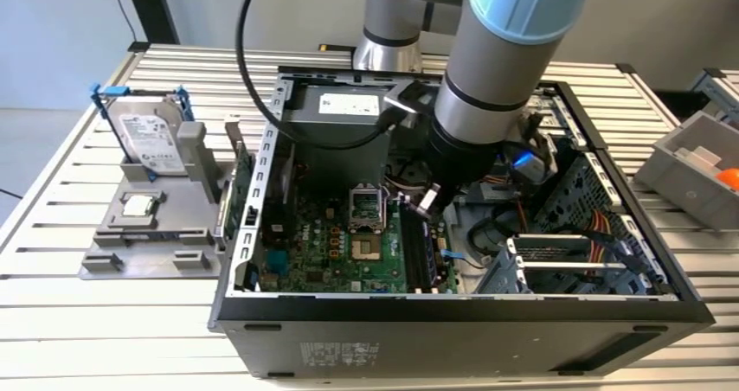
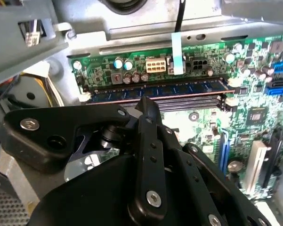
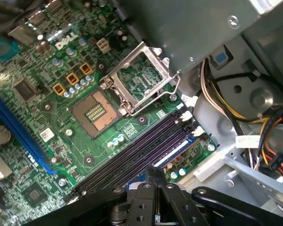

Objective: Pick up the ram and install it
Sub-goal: 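Press down the ram until it locks into place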

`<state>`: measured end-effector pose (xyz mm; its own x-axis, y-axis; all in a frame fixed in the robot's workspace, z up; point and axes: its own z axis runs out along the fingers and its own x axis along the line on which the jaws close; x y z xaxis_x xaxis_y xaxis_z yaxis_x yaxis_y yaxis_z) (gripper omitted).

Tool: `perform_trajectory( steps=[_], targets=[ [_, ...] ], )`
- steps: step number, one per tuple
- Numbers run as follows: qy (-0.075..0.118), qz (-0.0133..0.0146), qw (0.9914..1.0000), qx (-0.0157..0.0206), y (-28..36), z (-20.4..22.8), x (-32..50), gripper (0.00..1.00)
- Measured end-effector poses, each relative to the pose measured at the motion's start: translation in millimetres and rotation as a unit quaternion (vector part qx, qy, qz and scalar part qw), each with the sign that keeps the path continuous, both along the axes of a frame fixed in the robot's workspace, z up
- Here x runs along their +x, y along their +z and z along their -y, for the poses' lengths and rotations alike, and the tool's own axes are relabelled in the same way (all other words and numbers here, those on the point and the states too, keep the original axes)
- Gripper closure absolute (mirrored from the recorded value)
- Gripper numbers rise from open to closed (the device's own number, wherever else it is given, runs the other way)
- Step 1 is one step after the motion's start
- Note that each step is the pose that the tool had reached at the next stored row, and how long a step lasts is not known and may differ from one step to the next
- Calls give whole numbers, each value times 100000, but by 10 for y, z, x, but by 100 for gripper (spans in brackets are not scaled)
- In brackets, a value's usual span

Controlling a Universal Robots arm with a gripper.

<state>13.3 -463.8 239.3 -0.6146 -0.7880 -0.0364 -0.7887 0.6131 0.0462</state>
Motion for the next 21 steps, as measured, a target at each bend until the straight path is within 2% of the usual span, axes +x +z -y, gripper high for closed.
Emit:
perform_trajectory(
  steps=[5, 9, 12, 15, 18, 21],
  targets=[
    [3349, 3, 99944, 3, 0, 0, 3, 100],
    [6298, 14, 99801, 1, 0, 0, 6, 100],
    [8378, 23, 99648, 1, 0, 0, 10, 100],
    [10379, 39, 99460, 3, 0, 0, 13, 100],
    [12352, 71, 99234, -5, 0, 0, 17, 100],
    [14348, 116, 98965, -3, 0, 0, 21, 100]
  ],
)
